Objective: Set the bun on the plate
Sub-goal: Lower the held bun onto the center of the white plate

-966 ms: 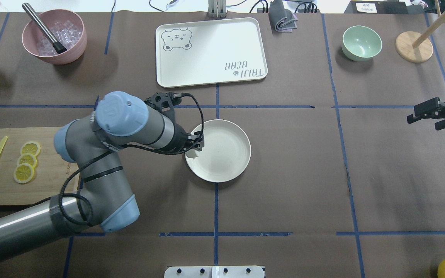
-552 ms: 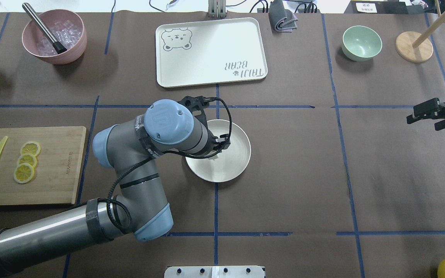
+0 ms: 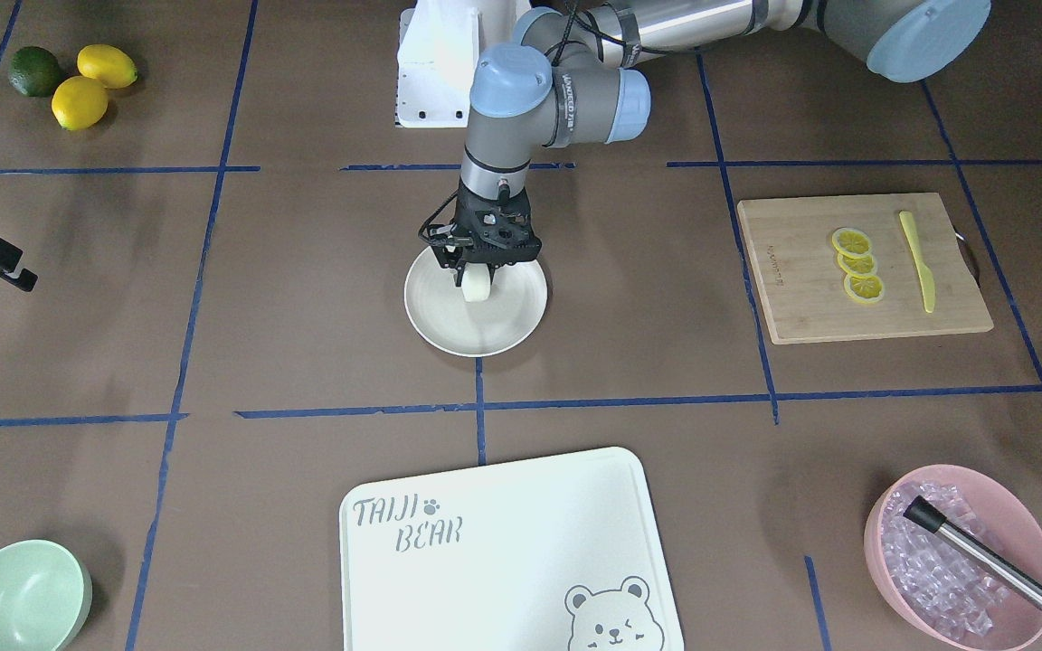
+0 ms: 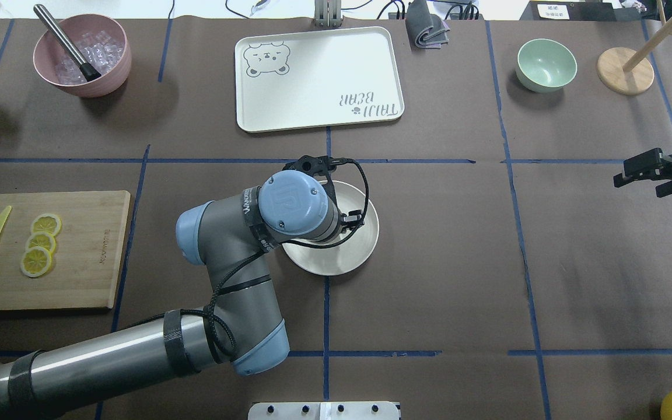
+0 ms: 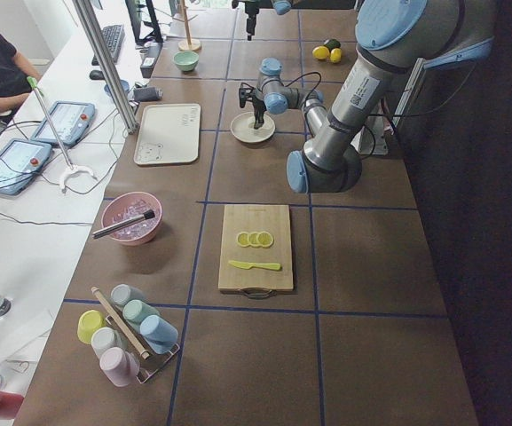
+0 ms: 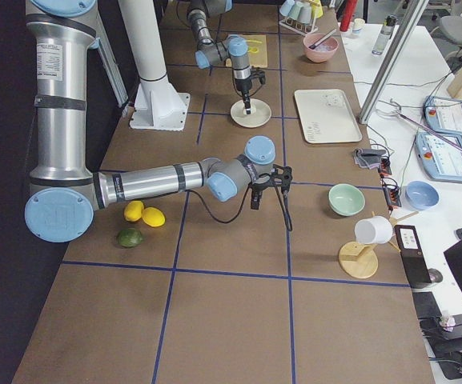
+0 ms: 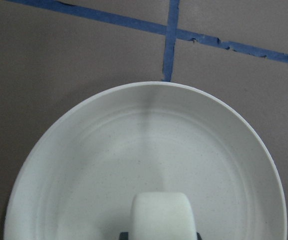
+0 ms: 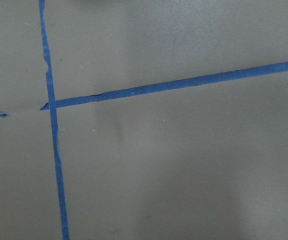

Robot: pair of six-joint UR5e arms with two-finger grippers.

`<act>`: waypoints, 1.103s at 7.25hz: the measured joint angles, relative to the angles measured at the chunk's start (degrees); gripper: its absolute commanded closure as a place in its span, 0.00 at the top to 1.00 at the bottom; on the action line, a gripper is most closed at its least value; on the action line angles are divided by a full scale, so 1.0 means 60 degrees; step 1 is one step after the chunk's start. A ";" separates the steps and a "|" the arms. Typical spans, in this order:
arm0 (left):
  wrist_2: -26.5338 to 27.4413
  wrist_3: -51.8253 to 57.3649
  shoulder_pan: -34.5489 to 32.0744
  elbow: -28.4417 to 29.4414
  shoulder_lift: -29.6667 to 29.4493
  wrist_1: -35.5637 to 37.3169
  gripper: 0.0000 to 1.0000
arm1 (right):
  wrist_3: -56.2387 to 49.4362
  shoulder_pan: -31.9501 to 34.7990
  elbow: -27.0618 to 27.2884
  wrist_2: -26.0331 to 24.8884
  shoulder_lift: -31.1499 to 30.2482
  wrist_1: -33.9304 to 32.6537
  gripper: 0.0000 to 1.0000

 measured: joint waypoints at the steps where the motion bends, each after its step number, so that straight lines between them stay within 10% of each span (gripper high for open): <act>1: 0.0052 -0.0003 0.0024 0.0149 -0.0107 0.0007 0.49 | -0.0003 0.0000 -0.0011 -0.0002 -0.0002 0.0000 1.00; 5: 0.0201 -0.0005 0.0153 0.0243 -0.0092 0.0012 0.64 | -0.0004 -0.0001 -0.0092 -0.0002 0.0025 0.0000 1.00; 7: 0.0207 -0.0005 0.0160 0.0245 -0.0088 0.0022 0.99 | -0.0004 -0.0001 -0.0098 0.0001 0.0027 0.0000 1.00; 8: 0.0208 -0.0005 0.0160 0.0220 -0.0088 0.0033 1.00 | -0.0004 -0.0001 -0.0098 0.0007 0.0027 0.0000 1.00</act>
